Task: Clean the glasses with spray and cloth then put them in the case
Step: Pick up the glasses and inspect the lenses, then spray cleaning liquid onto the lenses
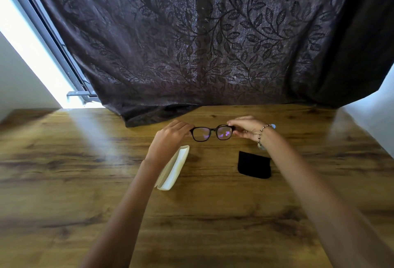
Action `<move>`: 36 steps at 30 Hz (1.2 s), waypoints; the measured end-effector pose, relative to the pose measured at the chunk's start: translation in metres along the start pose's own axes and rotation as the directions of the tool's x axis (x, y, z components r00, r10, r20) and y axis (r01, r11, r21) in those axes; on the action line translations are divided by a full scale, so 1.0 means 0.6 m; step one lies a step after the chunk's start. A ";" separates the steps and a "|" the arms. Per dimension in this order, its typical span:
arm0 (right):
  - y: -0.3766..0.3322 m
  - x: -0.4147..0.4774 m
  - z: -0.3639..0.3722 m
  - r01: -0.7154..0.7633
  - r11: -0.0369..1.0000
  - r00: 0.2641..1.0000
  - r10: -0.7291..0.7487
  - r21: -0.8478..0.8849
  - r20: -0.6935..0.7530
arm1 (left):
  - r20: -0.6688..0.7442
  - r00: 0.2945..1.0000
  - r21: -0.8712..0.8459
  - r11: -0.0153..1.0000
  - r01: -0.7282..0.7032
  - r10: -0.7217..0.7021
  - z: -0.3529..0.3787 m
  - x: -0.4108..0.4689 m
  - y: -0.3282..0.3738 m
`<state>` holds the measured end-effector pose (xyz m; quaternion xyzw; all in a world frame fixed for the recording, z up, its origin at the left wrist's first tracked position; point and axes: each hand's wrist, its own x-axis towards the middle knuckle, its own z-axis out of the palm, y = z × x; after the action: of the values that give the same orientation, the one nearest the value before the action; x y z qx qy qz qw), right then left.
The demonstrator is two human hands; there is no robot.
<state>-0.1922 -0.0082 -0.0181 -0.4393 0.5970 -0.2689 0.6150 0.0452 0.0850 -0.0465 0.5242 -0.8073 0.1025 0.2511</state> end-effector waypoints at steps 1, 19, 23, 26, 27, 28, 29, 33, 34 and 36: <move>0.004 -0.005 -0.001 0.026 1.000 1.000 -0.026 0.018 -0.010 | -0.016 1.000 -0.009 1.000 0.003 -0.003 -0.003 0.000 0.004; 0.071 -0.069 -0.029 0.386 0.892 0.922 -0.364 0.235 -0.133 | -0.151 0.922 -0.495 0.835 0.242 -0.357 0.016 -0.037 0.070; 0.072 -0.066 -0.032 0.500 0.864 0.850 -0.502 -0.054 -0.162 | -0.198 0.902 -0.498 0.832 0.244 -0.383 0.009 -0.029 0.066; 0.082 -0.064 -0.049 0.558 0.642 0.604 -0.749 -0.526 -0.273 | -0.209 0.894 -0.485 0.836 0.257 -0.395 0.008 -0.027 0.064; 0.088 -0.062 -0.056 0.536 0.552 0.491 -0.819 -0.638 -0.296 | -0.209 0.894 -0.485 0.836 0.258 -0.397 0.007 -0.027 0.065; 0.095 -0.059 -0.064 0.499 0.484 0.397 -0.865 -0.719 -0.307 | -0.210 0.893 -0.488 0.834 0.256 -0.398 0.006 -0.028 0.067; 0.103 -0.056 -0.072 0.455 0.453 0.350 -0.882 -0.767 -0.314 | -0.211 0.894 -0.493 0.833 0.253 -0.396 0.005 -0.029 0.069; 0.148 -0.034 -0.100 0.384 0.576 0.497 -0.788 -0.721 -0.364 | -0.219 0.890 -0.503 0.828 0.248 -0.400 -0.002 -0.034 0.080; 0.158 -0.029 -0.103 0.383 0.621 0.549 -0.748 -0.683 -0.373 | -0.225 0.886 -0.507 0.825 0.249 -0.406 -0.003 -0.036 0.083; 0.172 -0.020 -0.106 0.376 0.686 0.623 -0.685 -0.623 -0.378 | -0.232 0.881 -0.512 0.822 0.250 -0.413 -0.007 -0.039 0.091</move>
<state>-0.2755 0.0366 -0.0948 -0.6347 0.6386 -0.4063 0.1556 0.0049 0.1289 -0.0494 0.5568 -0.6481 -0.0540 0.5167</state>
